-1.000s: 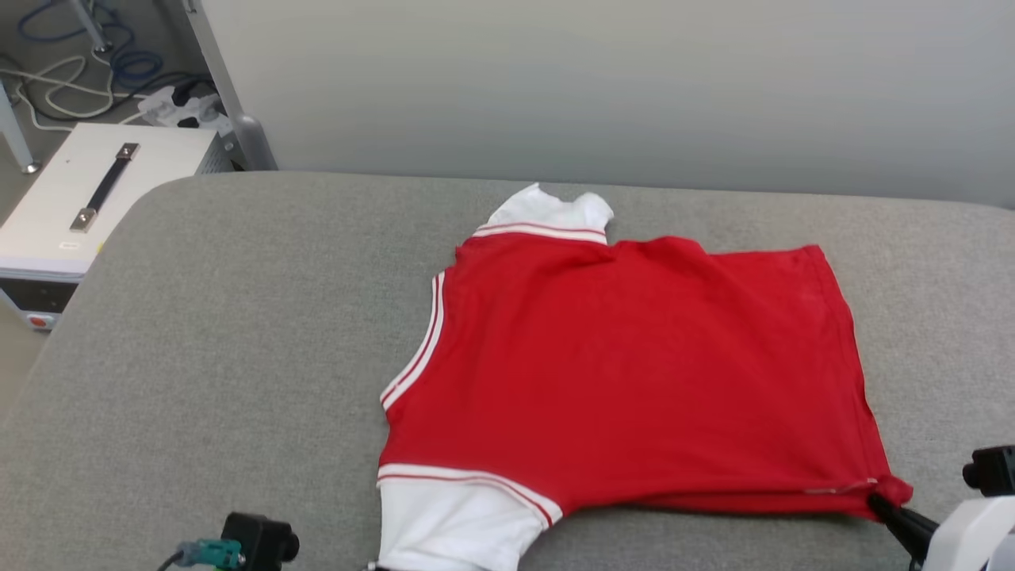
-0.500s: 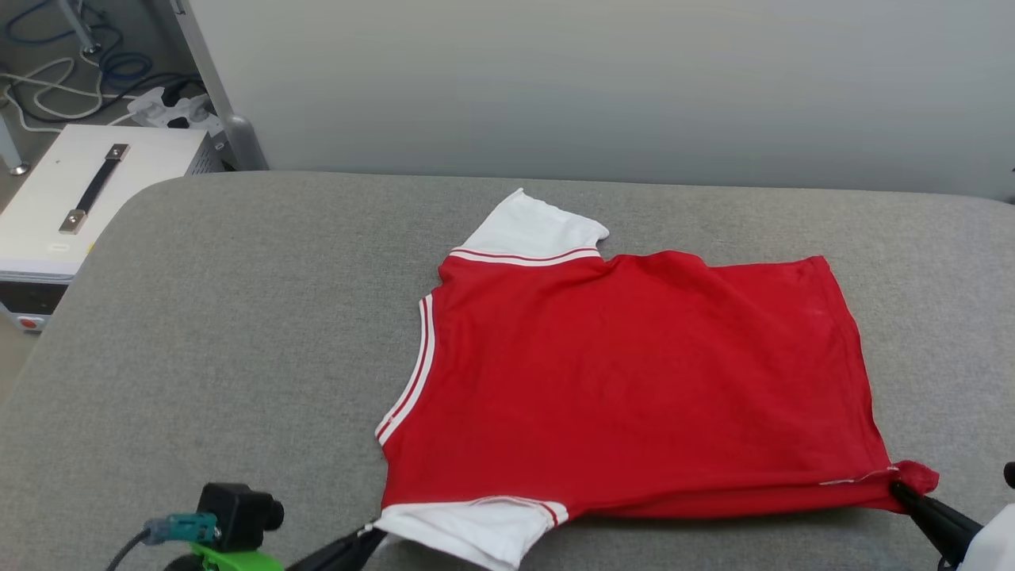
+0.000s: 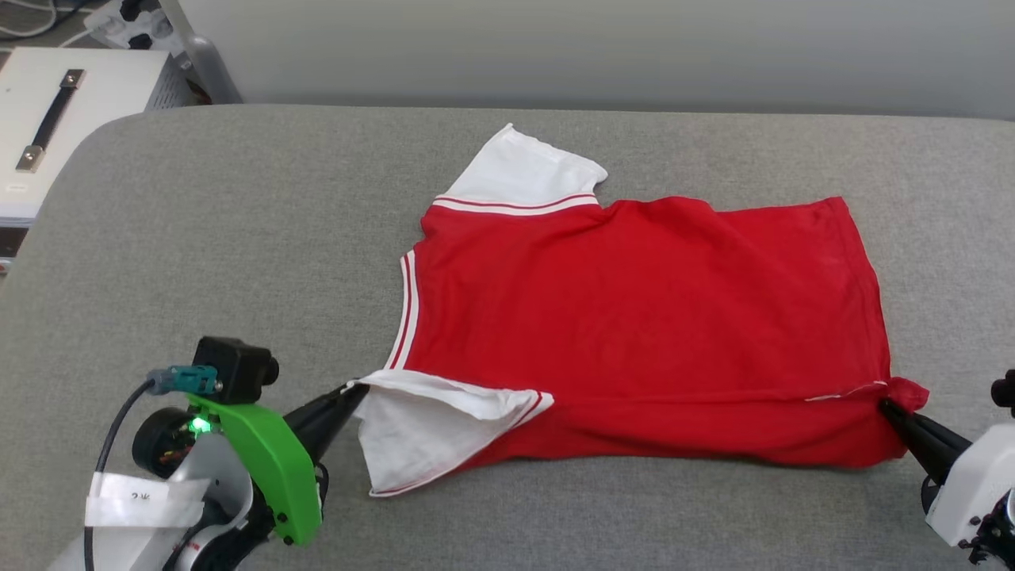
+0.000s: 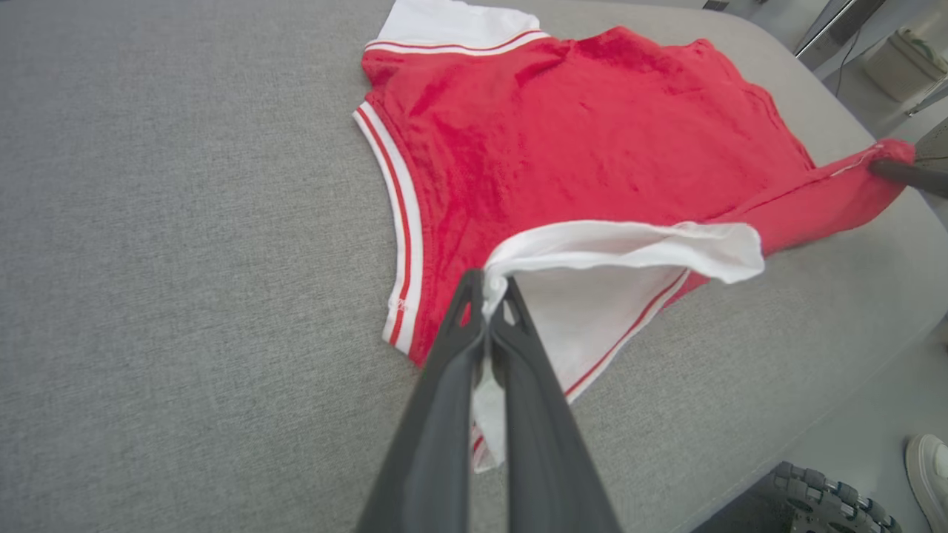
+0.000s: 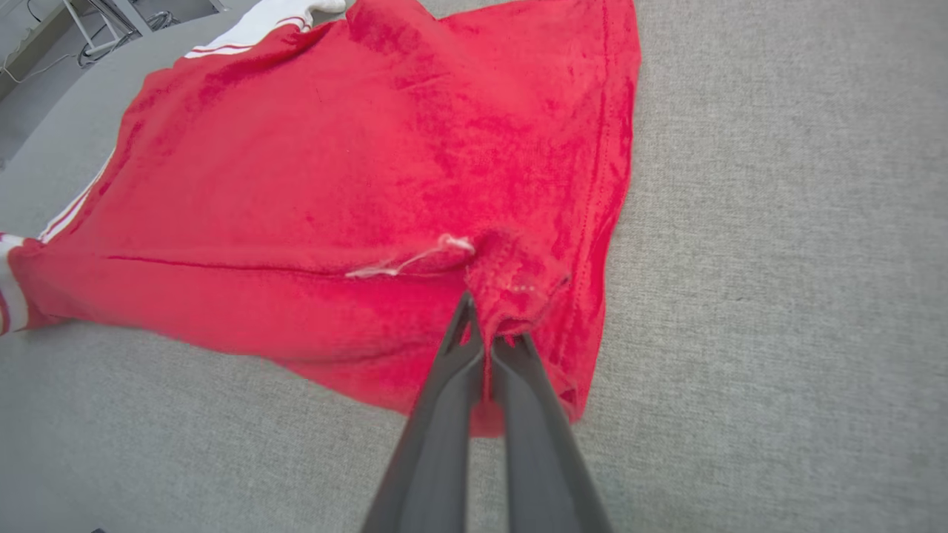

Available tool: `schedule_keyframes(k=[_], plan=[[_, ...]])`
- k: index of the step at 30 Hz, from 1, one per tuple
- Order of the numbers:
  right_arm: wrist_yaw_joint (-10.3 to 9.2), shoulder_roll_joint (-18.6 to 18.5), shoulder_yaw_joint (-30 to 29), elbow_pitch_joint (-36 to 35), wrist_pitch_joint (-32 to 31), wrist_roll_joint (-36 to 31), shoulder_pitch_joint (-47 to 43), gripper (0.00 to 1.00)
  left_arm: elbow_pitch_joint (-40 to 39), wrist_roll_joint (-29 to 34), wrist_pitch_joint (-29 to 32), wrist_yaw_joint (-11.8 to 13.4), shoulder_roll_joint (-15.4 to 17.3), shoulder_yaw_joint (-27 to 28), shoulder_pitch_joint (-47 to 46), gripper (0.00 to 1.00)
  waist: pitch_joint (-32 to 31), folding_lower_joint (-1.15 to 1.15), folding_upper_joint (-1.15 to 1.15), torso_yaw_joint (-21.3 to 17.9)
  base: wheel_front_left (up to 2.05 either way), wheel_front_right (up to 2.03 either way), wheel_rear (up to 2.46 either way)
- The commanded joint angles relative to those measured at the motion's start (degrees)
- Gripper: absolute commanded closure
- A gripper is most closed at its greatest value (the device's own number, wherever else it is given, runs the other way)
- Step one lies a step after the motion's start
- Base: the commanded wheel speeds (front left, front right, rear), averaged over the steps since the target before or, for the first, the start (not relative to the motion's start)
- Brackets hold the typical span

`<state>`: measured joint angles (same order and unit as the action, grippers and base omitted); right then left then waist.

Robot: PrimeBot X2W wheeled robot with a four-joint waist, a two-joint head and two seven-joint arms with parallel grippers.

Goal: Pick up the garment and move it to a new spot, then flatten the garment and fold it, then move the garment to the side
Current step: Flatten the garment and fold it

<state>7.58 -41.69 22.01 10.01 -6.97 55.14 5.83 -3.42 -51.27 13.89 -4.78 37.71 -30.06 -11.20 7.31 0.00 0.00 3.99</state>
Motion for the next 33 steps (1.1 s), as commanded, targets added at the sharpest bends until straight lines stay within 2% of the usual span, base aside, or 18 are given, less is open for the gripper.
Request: schedule_keyframes(k=[1, 9, 22, 24, 25, 26, 33], plan=[[-0.09, 0.67, -0.44, 0.21, -0.86, -1.13, 1.28, 1.0, 1.26, 1.07, 0.47, -0.15, -0.38, -0.28, -2.3, 1.0, 2.67, 0.0, 0.0, -0.8, 0.0, 0.0, 0.0], [-0.09, 3.61, -1.66, 2.35, -5.42, -5.63, 5.02, 1.0, 10.03, 3.58, 1.34, -1.4, -2.55, -2.89, -9.63, 1.0, 5.62, 0.0, 0.0, -1.52, 0.0, 0.0, 0.0], [-0.09, 7.43, -2.86, 5.54, -8.82, -9.87, 7.8, 1.0, 22.66, 6.39, -1.51, -2.54, -6.25, -8.53, -16.83, 1.0, 7.28, 0.0, 0.0, -1.95, 0.0, 0.0, 0.0], [-0.09, 7.79, -2.85, 6.06, -8.94, -10.48, 7.91, 1.0, 24.39, 6.86, -2.83, -2.58, -6.99, -9.2, -17.52, 0.34, 7.17, 0.0, 0.0, -1.85, 0.0, 0.0, 0.0], [-0.09, 7.99, -3.01, 6.3, -8.55, -11.05, 7.98, 0.14, 25.31, 7.11, -3.85, -2.59, -7.4, -9.34, -17.79, 0.0, 6.94, 0.0, 0.0, -1.75, 0.0, 0.0, 0.0], [-0.09, 8.26, -3.22, 6.6, -8.33, -11.31, 8.02, 0.0, 26.12, 7.2, -4.78, -2.6, -7.82, -9.28, -17.91, 0.0, 6.6, 0.0, 0.0, -1.66, 0.0, 0.0, 0.0], [-0.09, 9.43, -5.58, 7.04, -7.86, -12.39, 7.12, 0.0, 28.34, 1.23, -11.37, -0.89, -12.85, -4.34, -15.99, 0.0, 2.71, 0.0, 0.0, -0.85, 0.0, 0.0, 0.0]])
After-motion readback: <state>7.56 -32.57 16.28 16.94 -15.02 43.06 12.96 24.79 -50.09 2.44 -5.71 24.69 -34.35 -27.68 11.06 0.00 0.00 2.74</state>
